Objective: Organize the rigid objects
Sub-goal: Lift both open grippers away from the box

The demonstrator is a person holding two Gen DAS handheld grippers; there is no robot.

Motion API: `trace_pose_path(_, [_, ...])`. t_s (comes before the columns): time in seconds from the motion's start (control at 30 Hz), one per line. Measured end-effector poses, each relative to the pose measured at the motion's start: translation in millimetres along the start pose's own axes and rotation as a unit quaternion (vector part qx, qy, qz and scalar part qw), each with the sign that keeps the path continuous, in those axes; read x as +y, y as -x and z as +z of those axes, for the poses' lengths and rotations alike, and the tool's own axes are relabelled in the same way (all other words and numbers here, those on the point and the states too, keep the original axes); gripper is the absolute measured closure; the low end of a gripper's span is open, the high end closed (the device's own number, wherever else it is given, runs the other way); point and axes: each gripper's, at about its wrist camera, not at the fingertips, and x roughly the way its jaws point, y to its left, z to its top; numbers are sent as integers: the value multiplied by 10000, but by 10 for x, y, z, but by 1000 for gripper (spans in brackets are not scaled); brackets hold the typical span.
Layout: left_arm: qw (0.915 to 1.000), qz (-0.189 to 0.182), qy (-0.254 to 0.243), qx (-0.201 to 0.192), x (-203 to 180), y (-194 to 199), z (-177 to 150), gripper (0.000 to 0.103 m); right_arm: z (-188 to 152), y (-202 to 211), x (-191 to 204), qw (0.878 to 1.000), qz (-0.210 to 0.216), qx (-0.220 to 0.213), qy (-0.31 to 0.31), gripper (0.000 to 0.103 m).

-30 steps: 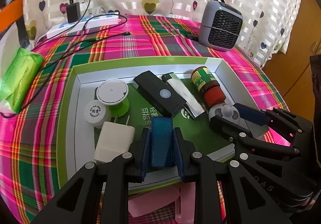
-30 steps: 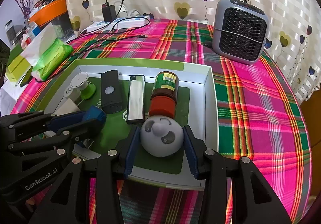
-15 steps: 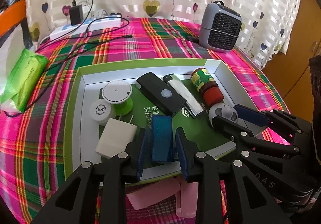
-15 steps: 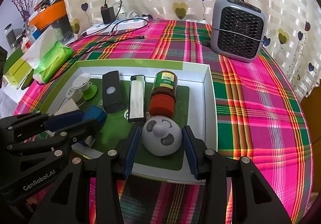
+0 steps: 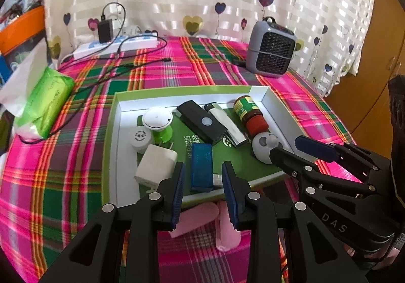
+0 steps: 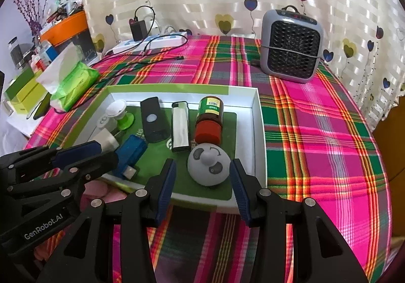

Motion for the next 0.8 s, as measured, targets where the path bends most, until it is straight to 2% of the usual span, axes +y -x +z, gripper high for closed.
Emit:
trace_pose_path(0.17, [9998,14,-17,-173,-10,193,-66,74,-40,154,46,9999,32,-142,-31,58])
trace_pose_path(0.27, [9994,169,-106,-277,-29,303,-137,74,-80,231,77,9998,57,-197,-55,58])
trace_pose_path(0.8, [9993,221,-25,-309,77,567,-484,74,-340,458,277,9994,187,-300,-39,58])
